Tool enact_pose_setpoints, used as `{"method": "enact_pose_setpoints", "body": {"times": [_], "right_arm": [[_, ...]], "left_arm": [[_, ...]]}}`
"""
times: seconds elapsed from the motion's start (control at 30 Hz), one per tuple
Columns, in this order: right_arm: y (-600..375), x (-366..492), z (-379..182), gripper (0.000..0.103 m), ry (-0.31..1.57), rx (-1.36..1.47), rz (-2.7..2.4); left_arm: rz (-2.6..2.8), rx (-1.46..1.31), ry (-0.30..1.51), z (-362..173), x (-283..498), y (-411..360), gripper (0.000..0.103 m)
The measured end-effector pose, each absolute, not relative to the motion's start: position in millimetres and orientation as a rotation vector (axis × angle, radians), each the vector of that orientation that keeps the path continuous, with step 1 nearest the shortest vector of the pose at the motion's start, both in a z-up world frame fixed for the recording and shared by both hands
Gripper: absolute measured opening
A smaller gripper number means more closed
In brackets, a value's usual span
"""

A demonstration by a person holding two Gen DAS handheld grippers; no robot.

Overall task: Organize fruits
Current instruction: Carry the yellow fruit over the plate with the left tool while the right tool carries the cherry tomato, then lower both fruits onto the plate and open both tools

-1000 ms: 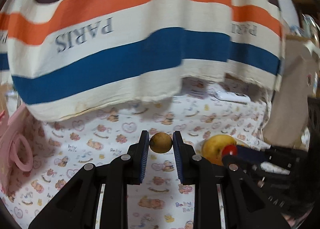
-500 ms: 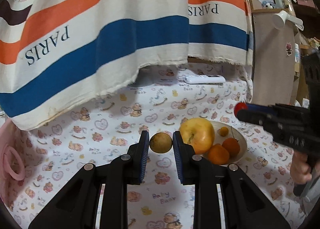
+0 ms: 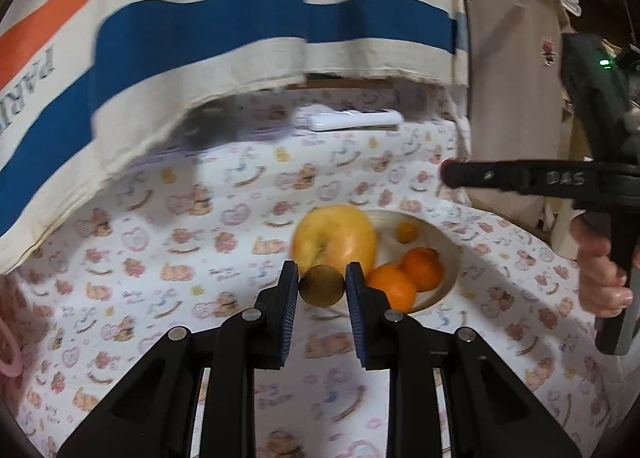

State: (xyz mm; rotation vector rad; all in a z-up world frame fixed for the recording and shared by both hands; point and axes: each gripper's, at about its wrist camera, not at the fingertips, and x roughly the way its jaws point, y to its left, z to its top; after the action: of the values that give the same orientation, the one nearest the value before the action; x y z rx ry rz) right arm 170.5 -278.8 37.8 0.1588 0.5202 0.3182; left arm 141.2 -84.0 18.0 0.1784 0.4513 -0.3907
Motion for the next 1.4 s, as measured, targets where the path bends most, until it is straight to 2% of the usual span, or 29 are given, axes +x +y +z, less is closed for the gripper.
{"method": "enact_pose_setpoints", "body": {"times": [0.27,0.63,1.4], "right_arm": [[-308,203,9,0.027,0.724,0.325,0.366],[-322,222,-10,0.027,0.767,0.333,0.254],[-325,245,-38,0.027,0.868,0.376,0.254]], "left_arm": [[-0.509,0.16,0.578,16,175,-143,0.023],[-0.454,0.22,0.629,-2,197,-182,0.024],[-0.41,0.256,0.658,-17,211,-187,0.024]]}}
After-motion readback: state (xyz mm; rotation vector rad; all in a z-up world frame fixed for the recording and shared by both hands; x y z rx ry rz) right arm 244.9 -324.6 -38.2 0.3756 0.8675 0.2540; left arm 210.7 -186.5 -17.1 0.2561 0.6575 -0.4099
